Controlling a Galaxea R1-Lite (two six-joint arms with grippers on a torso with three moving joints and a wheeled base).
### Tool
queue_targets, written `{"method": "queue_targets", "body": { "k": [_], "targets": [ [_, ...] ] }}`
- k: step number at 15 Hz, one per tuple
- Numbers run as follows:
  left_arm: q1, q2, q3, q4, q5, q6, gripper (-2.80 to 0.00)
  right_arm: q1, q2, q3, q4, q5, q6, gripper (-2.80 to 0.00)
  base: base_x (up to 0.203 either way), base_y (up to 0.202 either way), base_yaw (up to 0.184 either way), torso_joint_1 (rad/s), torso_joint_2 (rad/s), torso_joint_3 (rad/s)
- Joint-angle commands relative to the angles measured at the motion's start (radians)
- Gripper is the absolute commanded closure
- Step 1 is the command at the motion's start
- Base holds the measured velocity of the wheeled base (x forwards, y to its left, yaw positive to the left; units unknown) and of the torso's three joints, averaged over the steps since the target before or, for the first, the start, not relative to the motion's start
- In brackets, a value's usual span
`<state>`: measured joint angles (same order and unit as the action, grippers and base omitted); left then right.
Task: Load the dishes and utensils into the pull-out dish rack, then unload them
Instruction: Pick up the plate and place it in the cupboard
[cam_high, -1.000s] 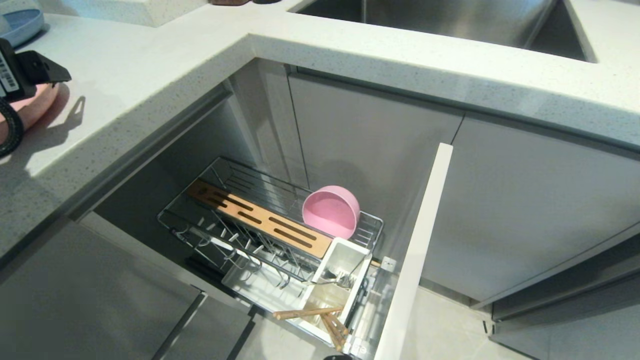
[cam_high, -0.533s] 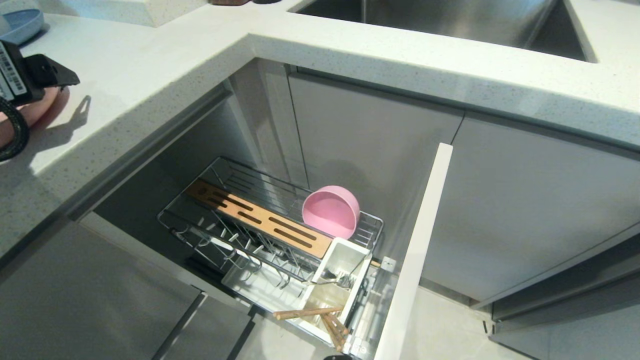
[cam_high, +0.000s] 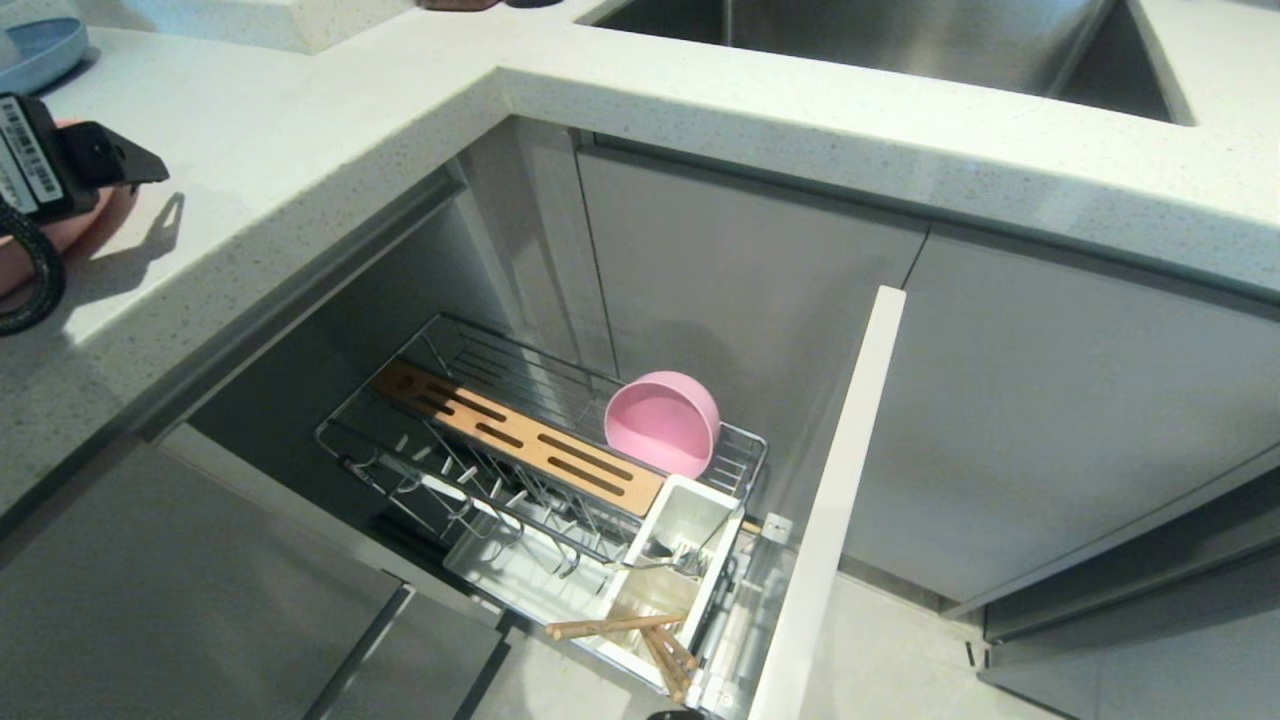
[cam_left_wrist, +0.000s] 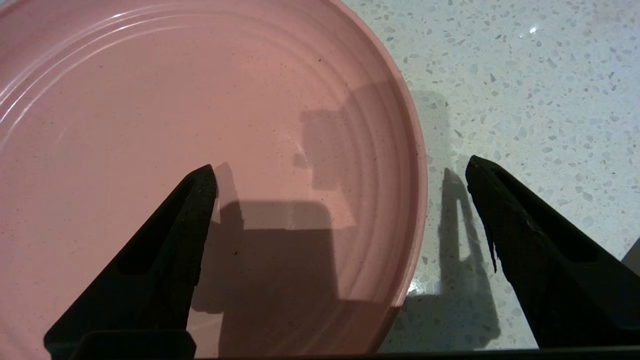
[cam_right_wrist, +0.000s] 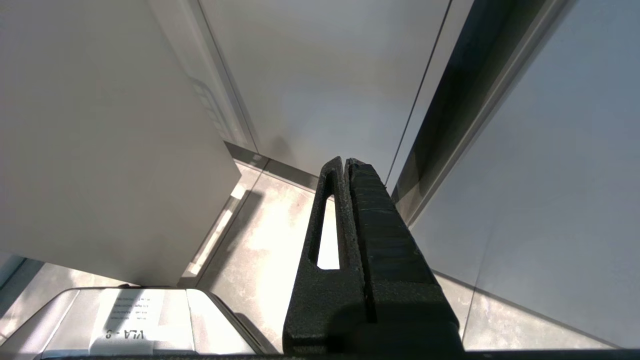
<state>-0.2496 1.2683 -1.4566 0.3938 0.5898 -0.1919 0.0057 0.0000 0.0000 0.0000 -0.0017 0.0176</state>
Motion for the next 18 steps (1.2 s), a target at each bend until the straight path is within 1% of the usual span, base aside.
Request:
{"method": "queue_targets", "body": {
  "k": [1, 6, 7, 8, 18],
  "targets": [
    [0.001, 0.001, 0.001, 0.002, 0.004, -0.001, -2.8, 0.0, 0.0, 0.002, -0.001, 0.0, -0.001, 0.0, 0.0, 0.0, 0.0, 0.0, 0.0, 0.0],
    [0.0, 0.002, 0.004, 0.002, -0.001, -0.001, -2.8, 0.0, 0.0, 0.002, 0.0, 0.0, 0.0, 0.0, 0.0, 0.0, 0.0, 0.0, 0.0, 0.0],
    [0.001, 0.002, 0.005, 0.002, 0.001, -0.001, -1.26, 0.0, 0.0, 0.002, 0.0, 0.0, -0.001, 0.0, 0.0, 0.0, 0.0, 0.0, 0.0, 0.0],
    [0.001, 0.002, 0.007, 0.003, -0.001, -0.001, 0.0, 0.0, 0.0, 0.002, -0.001, 0.0, -0.001, 0.0, 0.0, 0.0, 0.0, 0.0, 0.0, 0.0],
    [0.001, -0.004, 0.005, 0.003, 0.001, -0.001, 0.0, 0.0, 0.0, 0.002, -0.001, 0.0, -0.001, 0.0, 0.0, 0.0, 0.0, 0.0, 0.0, 0.0]
  ]
}}
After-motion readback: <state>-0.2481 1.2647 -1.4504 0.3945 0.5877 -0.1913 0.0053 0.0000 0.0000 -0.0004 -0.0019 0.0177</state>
